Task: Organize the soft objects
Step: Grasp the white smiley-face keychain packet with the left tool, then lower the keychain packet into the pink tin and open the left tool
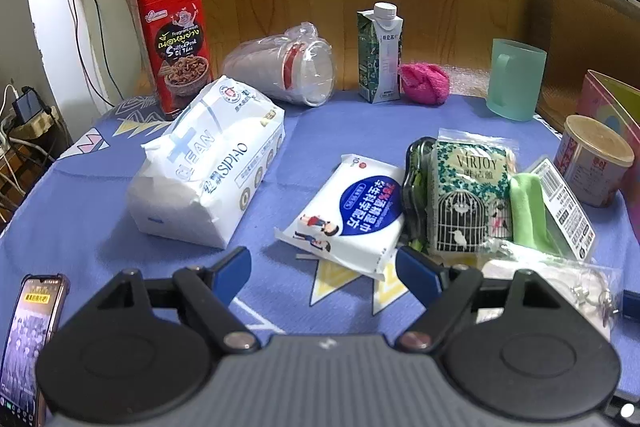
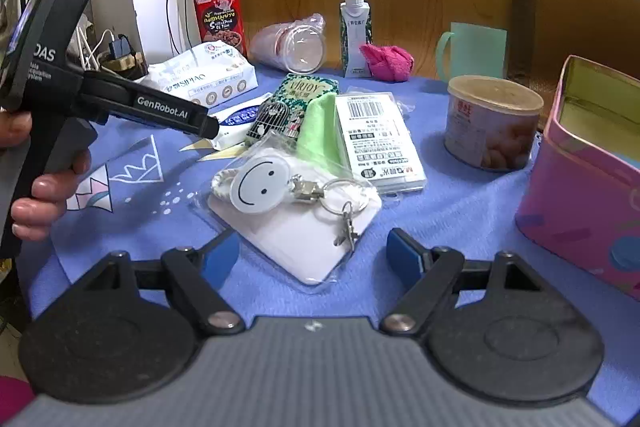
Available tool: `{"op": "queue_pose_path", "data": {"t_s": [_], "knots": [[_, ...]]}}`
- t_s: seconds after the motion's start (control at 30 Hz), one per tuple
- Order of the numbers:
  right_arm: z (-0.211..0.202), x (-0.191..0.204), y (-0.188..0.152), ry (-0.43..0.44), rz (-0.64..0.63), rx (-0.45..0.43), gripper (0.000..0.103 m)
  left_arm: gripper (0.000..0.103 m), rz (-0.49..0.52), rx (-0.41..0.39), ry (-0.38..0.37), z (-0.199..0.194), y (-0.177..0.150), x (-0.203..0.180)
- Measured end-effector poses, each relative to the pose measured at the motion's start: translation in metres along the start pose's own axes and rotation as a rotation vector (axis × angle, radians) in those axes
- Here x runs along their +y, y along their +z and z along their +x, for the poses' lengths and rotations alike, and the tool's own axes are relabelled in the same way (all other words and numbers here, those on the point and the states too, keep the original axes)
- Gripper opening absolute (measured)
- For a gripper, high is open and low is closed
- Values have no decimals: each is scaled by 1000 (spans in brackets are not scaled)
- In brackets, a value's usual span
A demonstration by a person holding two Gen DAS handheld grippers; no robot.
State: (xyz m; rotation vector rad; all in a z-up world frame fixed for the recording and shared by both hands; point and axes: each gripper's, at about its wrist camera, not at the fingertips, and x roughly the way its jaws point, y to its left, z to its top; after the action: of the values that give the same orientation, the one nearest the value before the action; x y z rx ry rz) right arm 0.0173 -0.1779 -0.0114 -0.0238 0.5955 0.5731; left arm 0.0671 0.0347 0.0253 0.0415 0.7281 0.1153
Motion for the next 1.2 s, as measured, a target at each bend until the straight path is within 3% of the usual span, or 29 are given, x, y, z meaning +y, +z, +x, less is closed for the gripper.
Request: {"op": "queue_pose_path", "data": {"t_s": [0.33,0.43,0.57,0.67,0.8,0.87,0.9,1.03,1.2], "knots": [[8,7,1,-32,-44,4,82,83,-6,8,-35,2,0,-1],[9,9,2,-36,-55,1,77,93,-61,26,-169,-2,0,7],[8,10,2,-38,-56,-1,77,93,-119,48,-405,-8,-2,16],[8,10,2,-39,-56,-4,77,93,-120,72,-492,-9,-6,11],[8,12,2,-37,-57,-4,77,87,-101,134,-514,-1,-16,-8],[8,13,1,-37,-68,-6,74,85,-48,109,-485,-5,-22,-23],[8,15,1,-38,-75,-8,71,75,-10,99,-483,-9,-24,-31],[5,16,-1,-47,-75,-27,66,76,57,82,-466,-24,-27,-48],[-11,8,-2,-65,-21,-112,64,75,62,11,-510,-52,-8,-53]]}}
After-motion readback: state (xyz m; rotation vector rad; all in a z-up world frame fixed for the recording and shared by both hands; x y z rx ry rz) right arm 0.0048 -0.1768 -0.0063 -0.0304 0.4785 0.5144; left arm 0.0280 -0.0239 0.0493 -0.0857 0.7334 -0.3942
